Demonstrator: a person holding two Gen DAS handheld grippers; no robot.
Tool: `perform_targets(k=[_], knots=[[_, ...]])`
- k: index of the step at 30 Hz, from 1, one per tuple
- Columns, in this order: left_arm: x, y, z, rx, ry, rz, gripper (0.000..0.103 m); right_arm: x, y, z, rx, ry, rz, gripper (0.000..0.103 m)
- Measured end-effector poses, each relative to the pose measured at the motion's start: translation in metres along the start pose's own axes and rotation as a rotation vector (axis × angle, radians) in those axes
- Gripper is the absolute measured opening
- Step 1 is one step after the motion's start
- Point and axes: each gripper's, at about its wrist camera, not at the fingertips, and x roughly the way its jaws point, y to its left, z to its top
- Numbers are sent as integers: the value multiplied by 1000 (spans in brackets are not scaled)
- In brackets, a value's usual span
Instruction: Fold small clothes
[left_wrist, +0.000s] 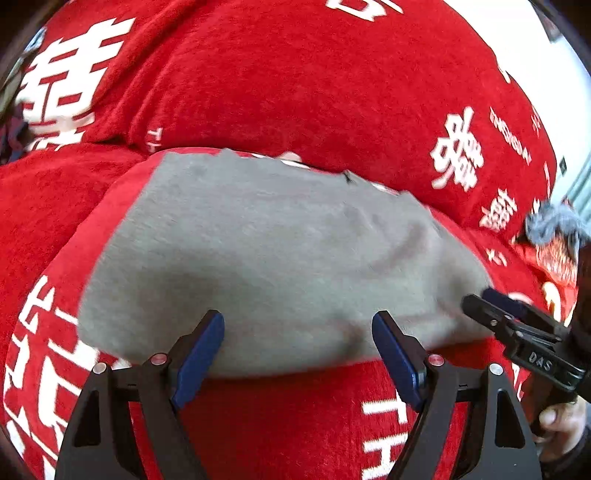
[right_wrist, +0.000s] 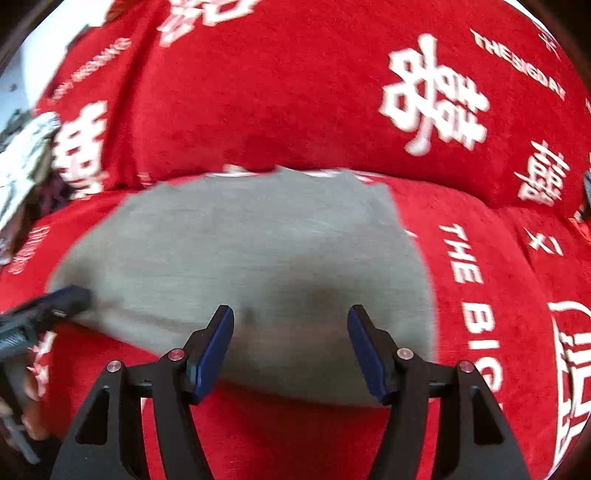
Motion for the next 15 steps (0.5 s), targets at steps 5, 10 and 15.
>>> perform_targets(k=[5, 10, 15], knots=[[1, 1, -17, 52, -7, 50, 83, 26, 30, -19, -102, 65, -12, 67], [-16, 11, -20, 31, 23, 22, 83, 13, 7, -24, -30, 54, 26, 68], [-5, 18, 16, -61, 37, 50, 90, -3, -12, -1, 70, -6, 25, 70]])
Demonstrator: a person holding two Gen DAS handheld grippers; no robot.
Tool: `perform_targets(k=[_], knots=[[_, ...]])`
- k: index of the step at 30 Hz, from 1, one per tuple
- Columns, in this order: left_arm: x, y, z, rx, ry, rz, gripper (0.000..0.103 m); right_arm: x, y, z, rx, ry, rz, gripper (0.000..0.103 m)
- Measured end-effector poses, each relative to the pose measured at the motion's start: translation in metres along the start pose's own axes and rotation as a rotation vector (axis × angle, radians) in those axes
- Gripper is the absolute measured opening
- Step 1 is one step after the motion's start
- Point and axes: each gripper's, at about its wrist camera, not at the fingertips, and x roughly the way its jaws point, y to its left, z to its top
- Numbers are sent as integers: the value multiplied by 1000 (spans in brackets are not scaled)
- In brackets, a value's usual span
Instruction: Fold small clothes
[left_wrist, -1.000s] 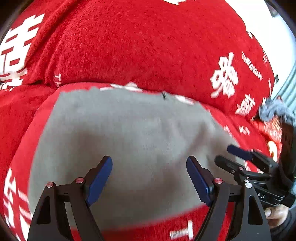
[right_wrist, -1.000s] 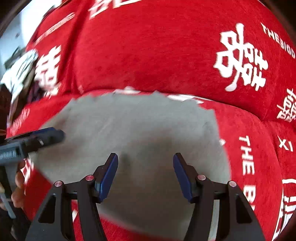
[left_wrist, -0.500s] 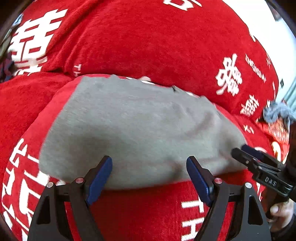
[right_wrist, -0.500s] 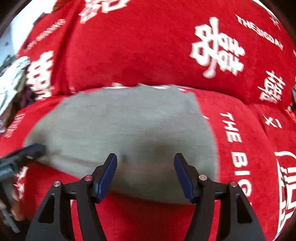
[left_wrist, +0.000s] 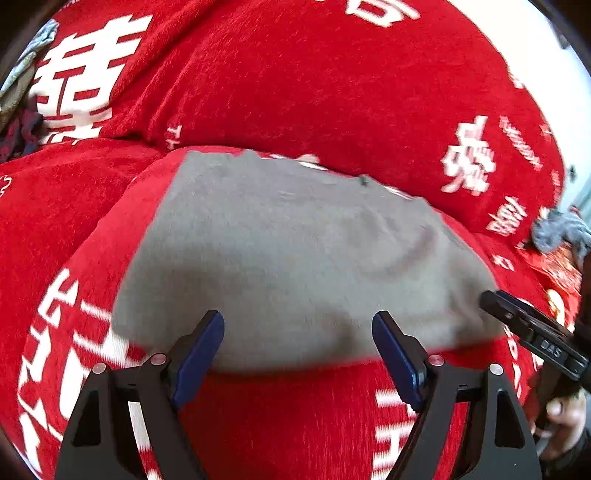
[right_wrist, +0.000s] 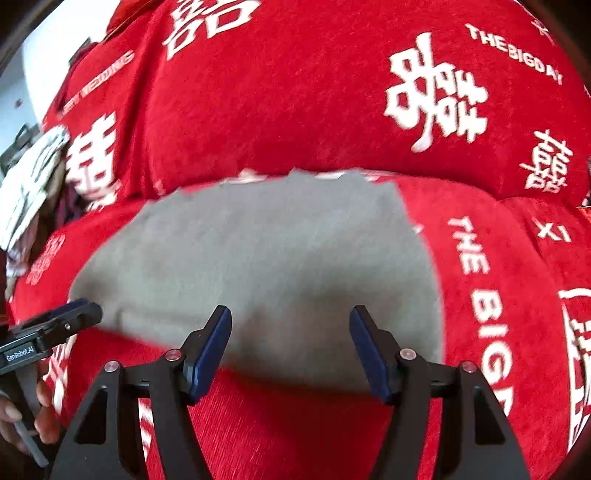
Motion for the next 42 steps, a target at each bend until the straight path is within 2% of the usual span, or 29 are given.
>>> perform_targets(k=[1, 4, 6, 10, 12, 15, 17, 22, 25, 29, 33, 37, 40, 42], knots=[[9, -1, 7, -9, 18, 16, 94, 9, -2, 8, 1, 24, -16, 70], [28, -4, 27, -39, 49, 46, 94, 37, -3, 27, 13, 102, -44, 70], [37, -5, 42, -44, 63, 35, 94, 56, 1, 40, 13, 141, -57, 70], [67, -5, 69, -41, 138, 67, 95, 93, 7, 61, -19, 218, -107, 75], [79, -9, 81, -15, 160, 91, 102, 104, 3, 72, -9, 228, -120, 78], [95, -4, 97, -18, 177, 122, 102, 122, -9, 88, 25, 271, -110, 82], [105, 3, 105, -31, 174, 129, 102, 129, -19, 96, 53, 271, -88, 82], [119, 8, 114, -10, 167, 148, 102, 146, -34, 105, 49, 261, -116, 85], [107, 9, 112, -32, 153, 121, 102, 143, -32, 108, 38, 267, -124, 85], [76, 10, 99, -69, 102, 49, 102, 106, -26, 98, 55, 175, -85, 85], [58, 6, 83, -48, 71, 57, 102, 78, -18, 71, 26, 137, -66, 85], [53, 10, 65, -45, 81, 61, 102, 65, -22, 48, -2, 119, -70, 85], [47, 11, 58, -20, 71, 75, 102, 57, -27, 42, -13, 118, -111, 85], [41, 13, 56, -33, 75, 71, 102, 54, -38, 39, 24, 141, -123, 85]])
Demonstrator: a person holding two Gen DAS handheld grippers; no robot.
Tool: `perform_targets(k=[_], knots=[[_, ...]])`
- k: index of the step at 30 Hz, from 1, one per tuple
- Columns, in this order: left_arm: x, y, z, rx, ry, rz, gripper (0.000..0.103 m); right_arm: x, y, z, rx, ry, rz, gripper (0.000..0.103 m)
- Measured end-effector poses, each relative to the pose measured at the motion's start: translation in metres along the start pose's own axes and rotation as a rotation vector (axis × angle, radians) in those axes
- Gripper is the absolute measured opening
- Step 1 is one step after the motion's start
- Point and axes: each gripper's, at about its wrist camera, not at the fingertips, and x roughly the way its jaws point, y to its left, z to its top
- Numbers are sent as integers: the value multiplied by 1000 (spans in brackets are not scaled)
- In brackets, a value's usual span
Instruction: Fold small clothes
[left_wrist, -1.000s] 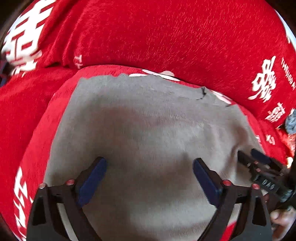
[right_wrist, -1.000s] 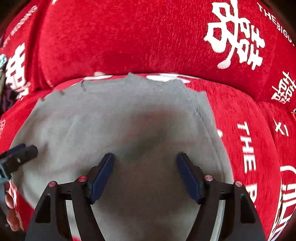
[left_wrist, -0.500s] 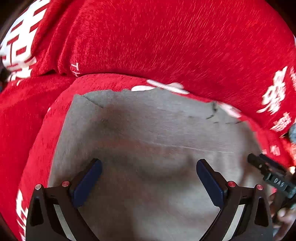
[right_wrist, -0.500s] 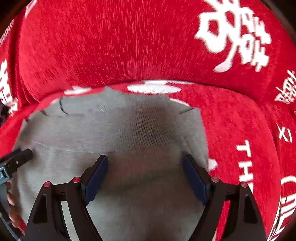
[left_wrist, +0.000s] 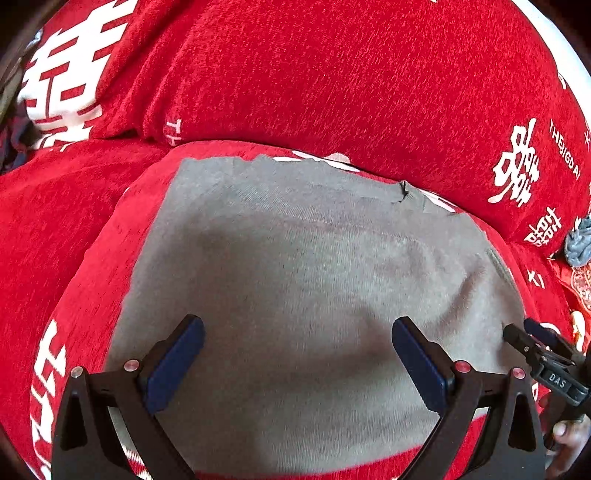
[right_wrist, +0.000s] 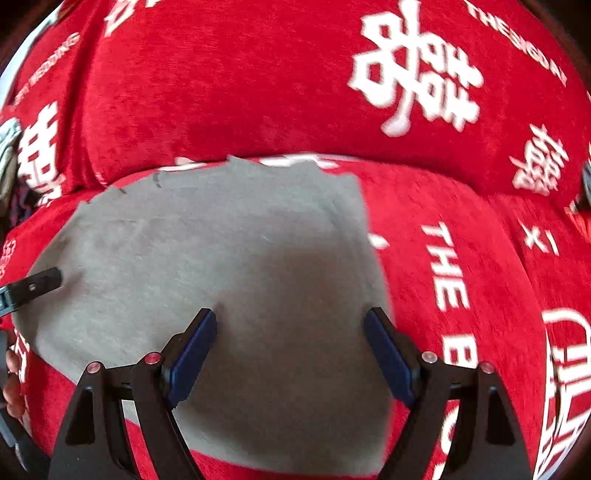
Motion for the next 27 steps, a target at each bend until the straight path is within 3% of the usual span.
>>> perform_targets(k=[3, 7, 13, 15, 19, 24, 27], knots=[[-16, 7, -8, -20, -17, -20, 102, -10, -14, -7, 69, 14, -17, 85], [-53, 46, -35, -110, -78, -49, 102, -42, -16, -25, 106, -57, 22, 85], [-63, 100, -70, -241, -45, -30, 102, -54, 22, -49, 57, -101, 72, 85], [-62, 105, -75, -254, -42, -56, 102, -50, 40, -51, 17, -91, 84, 85], [-56, 108, -79, -304, -56, -181, 102, -47, 70, -56, -47, -77, 107, 85], [-52, 107, -77, -400, -91, -200, 102, -45, 83, -61, -94, -72, 97, 85], [-49, 103, -76, -438, -92, -248, 102, -42, 83, -61, -87, -63, 90, 85]])
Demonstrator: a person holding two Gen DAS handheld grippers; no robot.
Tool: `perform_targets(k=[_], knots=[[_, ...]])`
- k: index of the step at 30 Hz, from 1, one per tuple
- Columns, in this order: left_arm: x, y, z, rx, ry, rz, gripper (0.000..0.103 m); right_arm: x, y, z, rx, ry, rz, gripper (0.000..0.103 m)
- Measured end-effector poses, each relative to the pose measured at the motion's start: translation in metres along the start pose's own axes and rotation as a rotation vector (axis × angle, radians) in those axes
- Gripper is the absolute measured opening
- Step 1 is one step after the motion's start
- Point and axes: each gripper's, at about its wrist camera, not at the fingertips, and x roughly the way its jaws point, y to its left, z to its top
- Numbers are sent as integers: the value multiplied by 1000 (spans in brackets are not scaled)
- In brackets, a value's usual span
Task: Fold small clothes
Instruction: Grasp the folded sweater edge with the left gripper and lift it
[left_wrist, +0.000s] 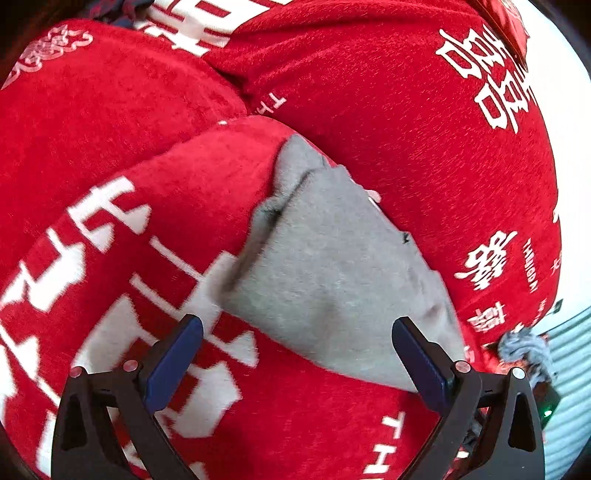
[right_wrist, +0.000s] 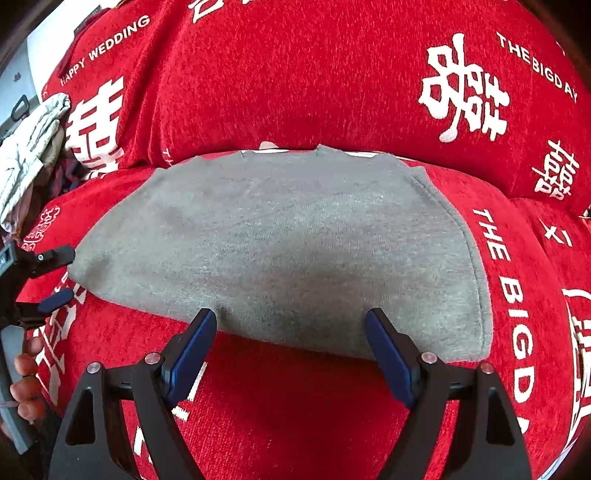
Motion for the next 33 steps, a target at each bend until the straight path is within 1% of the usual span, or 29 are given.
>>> perform_targets(k=[2, 3, 6, 8, 10, 11, 12, 13, 14, 15, 16, 18, 19, 21, 23, 25, 27, 29, 31, 33], knots=[[7, 0, 1, -20, 9, -116, 102, 2, 1, 0, 2, 5, -5, 85], [13, 2, 2, -32, 16, -190, 102, 2, 1, 1, 0, 8, -7, 85], [17, -4, 3, -31, -21, -200, 102, 3, 7, 3, -16, 7, -16, 85], [20, -8, 1, -2, -19, -213, 102, 2, 11, 5, -26, 3, -21, 85], [20, -9, 0, 11, -41, -240, 100, 2, 15, 7, -43, 3, -27, 85], [17, -7, -1, 6, -59, -259, 83, 2, 17, 8, -51, 4, -30, 85], [19, -5, -1, -7, -65, -289, 70, 3, 20, 10, -63, 6, -33, 85], [23, 2, 1, -40, -43, -320, 52, 4, 22, 12, -72, 7, -36, 85], [29, 13, 3, -91, -28, -344, 39, 4, 24, 15, -83, 7, -41, 85], [30, 22, 4, -116, -29, -355, 32, 5, 26, 19, -93, 7, -45, 85], [33, 30, 6, -138, -23, -373, 22, 7, 29, 25, -106, 8, -46, 85], [35, 35, 7, -146, -17, -399, 19, 12, 34, 39, -123, 15, -40, 85], [34, 33, 7, -133, -22, -400, 17, 15, 38, 51, -122, 18, -28, 85], [33, 31, 7, -109, -30, -391, 17, 21, 44, 74, -97, 33, 21, 85], [33, 28, 7, -90, -43, -385, 17, 34, 56, 102, -70, 65, 87, 85], [32, 28, 6, -80, -54, -381, 17, 51, 77, 129, -68, 107, 138, 85], [28, 30, 5, -66, -65, -378, 17, 70, 101, 150, -79, 143, 164, 85], [25, 30, 5, -49, -72, -368, 17, 95, 129, 170, -84, 197, 194, 85], [25, 30, 4, -36, -71, -349, 17, 118, 152, 181, -69, 243, 212, 85], [27, 31, 3, -38, -65, -338, 17, 145, 176, 188, -58, 301, 212, 85]])
